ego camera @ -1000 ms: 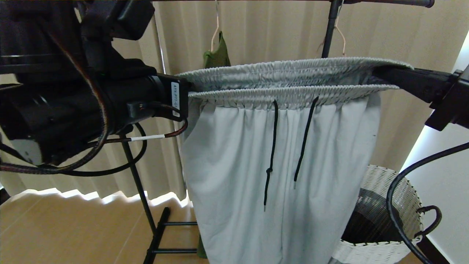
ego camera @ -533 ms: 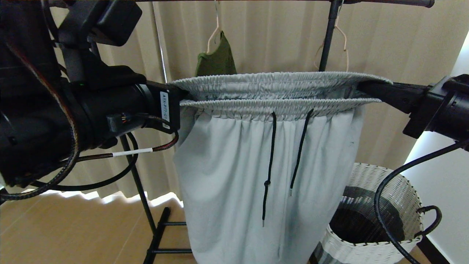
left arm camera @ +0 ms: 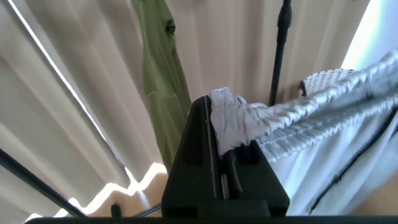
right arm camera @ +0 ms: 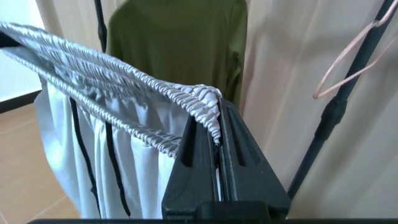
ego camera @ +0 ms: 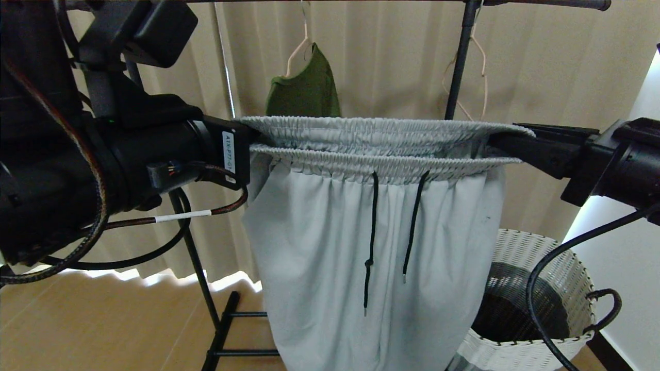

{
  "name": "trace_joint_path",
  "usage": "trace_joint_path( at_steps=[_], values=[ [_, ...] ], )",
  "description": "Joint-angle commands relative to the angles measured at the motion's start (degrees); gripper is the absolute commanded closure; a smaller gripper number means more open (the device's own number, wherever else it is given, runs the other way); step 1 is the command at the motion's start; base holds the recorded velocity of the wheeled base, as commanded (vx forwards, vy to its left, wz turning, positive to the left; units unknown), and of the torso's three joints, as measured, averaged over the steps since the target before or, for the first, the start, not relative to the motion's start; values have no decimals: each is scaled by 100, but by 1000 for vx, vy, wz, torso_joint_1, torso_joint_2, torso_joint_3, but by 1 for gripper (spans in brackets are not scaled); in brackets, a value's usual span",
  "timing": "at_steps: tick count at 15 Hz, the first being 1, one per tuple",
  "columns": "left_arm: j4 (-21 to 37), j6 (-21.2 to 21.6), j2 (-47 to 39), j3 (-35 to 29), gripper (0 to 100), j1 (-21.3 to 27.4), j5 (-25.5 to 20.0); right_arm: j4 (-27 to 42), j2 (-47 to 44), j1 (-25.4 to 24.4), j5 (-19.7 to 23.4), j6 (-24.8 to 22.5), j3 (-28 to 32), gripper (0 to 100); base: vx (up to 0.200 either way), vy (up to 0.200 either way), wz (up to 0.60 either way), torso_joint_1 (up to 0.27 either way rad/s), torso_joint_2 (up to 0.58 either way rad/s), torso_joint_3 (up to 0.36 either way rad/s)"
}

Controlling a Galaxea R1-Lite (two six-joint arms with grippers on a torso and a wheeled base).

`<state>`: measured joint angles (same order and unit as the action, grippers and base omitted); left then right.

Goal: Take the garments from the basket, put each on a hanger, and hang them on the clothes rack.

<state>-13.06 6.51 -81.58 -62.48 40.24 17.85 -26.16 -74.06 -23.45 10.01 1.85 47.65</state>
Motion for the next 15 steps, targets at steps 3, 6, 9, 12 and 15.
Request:
trace_joint_path(
  at_steps=[3,6,9,12,15],
  values=[
    [-13,571,-86,104,100,-403,70,-38,278,-572,19,17,-520,0,0,0,0,0,0,0],
    [-22,606,-104,130,100,-482,246,-38,348,-660,194,17,-503,0,0,0,0,0,0,0],
    [-30,606,-121,157,100,-508,246,-29,515,-660,564,17,-617,0,0,0,0,0,0,0],
    [-30,606,-130,139,100,-517,246,-21,594,-660,616,8,-661,0,0,0,0,0,0,0],
    [-22,606,-86,218,100,-517,272,23,585,-634,572,-36,-670,0,0,0,0,0,0,0]
  ],
)
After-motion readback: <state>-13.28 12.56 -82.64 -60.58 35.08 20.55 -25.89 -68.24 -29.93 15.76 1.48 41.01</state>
